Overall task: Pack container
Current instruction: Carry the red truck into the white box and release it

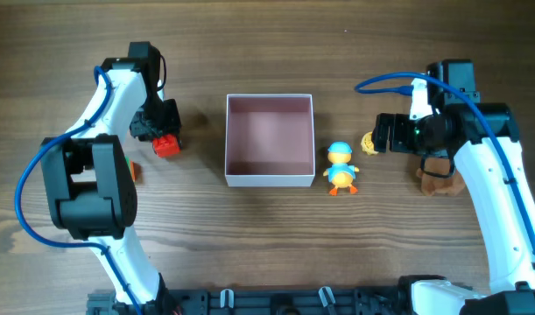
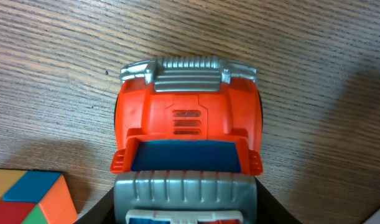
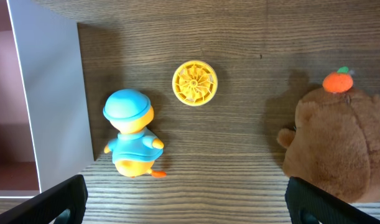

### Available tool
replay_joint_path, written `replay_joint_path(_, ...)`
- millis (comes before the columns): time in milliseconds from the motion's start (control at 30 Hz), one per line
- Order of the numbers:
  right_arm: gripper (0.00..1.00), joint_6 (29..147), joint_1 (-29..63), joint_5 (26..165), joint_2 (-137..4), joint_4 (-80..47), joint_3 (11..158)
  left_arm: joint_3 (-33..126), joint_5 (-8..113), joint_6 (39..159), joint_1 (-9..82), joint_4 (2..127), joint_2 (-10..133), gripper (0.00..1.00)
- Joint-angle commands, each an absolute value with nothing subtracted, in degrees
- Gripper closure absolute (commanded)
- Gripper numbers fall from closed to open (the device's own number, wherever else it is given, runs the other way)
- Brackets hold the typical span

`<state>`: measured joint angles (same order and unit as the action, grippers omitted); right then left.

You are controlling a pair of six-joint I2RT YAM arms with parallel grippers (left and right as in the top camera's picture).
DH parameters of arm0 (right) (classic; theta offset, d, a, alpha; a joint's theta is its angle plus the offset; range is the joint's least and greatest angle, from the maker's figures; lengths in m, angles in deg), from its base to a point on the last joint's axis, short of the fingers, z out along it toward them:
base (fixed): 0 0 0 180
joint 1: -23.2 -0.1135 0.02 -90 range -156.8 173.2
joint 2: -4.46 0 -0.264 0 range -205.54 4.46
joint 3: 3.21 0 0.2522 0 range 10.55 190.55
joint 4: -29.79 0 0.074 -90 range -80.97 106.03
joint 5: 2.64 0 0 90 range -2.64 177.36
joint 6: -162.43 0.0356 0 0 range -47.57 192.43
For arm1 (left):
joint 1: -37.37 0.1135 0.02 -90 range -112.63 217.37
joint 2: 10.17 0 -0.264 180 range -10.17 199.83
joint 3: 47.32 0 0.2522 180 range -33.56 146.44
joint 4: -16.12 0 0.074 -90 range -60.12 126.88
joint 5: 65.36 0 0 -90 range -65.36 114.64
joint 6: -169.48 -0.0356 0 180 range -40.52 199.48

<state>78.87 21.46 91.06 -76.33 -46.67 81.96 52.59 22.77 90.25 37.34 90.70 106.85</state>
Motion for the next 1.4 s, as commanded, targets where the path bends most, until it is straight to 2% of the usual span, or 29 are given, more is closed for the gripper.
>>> replay_joint_path(0, 0.00, 79.98, 21.17, 88.66, -76.55, -46.34, 83.30, 54.88, 22.20, 90.40, 36.75, 93.63, 106.41, 0.96)
replay_joint_path(200, 0.00, 79.96, 21.17, 88.66, -76.55, -46.58, 83.30, 63.41, 22.18, 90.40, 29.47, 99.20, 97.29, 0.96)
replay_joint_path(333, 0.00, 79.96, 21.17, 88.66, -76.55, -46.56, 83.30, 64.50, 22.18, 90.36, 20.99, 96.55, 90.69, 0.96)
replay_joint_path(600, 0.00, 79.98, 21.17, 88.68, -76.55, -46.45, 83.30, 64.26, 22.16, 90.40, 7.20, 91.62, 94.43, 0.96)
replay_joint_path(900, 0.00, 79.96, 21.17, 88.66, -76.55, -47.06, 83.30, 64.26, 22.18, 92.15, 10.10, 90.74, 106.74, 0.96)
replay_joint_path(1067, 0.00, 79.96, 21.17, 88.66, -76.55, -47.02, 83.30, 64.26, 22.18, 92.13, 11.68, 90.74, 108.48, 0.94)
replay_joint_path(1133, 0.00, 79.94, 21.17, 88.66, -76.55, -46.98, 83.30, 64.26, 22.20, 92.15, 11.72, 90.78, 108.48, 0.85)
replay_joint_path(1200, 0.00, 79.96, 21.17, 88.66, -76.55, -46.98, 83.30, 64.26, 22.20, 92.15, 11.59, 91.22, 108.48, 0.63)
replay_joint_path(1233, 0.00, 79.94, 21.17, 88.66, -76.55, -47.00, 83.30, 64.26, 22.20, 92.13, 11.31, 91.75, 108.48, 0.43)
replay_joint_path(1367, 0.00, 79.94, 21.17, 88.66, -76.55, -47.02, 83.30, 64.26, 22.22, 92.13, 10.83, 91.83, 108.48, 0.25)
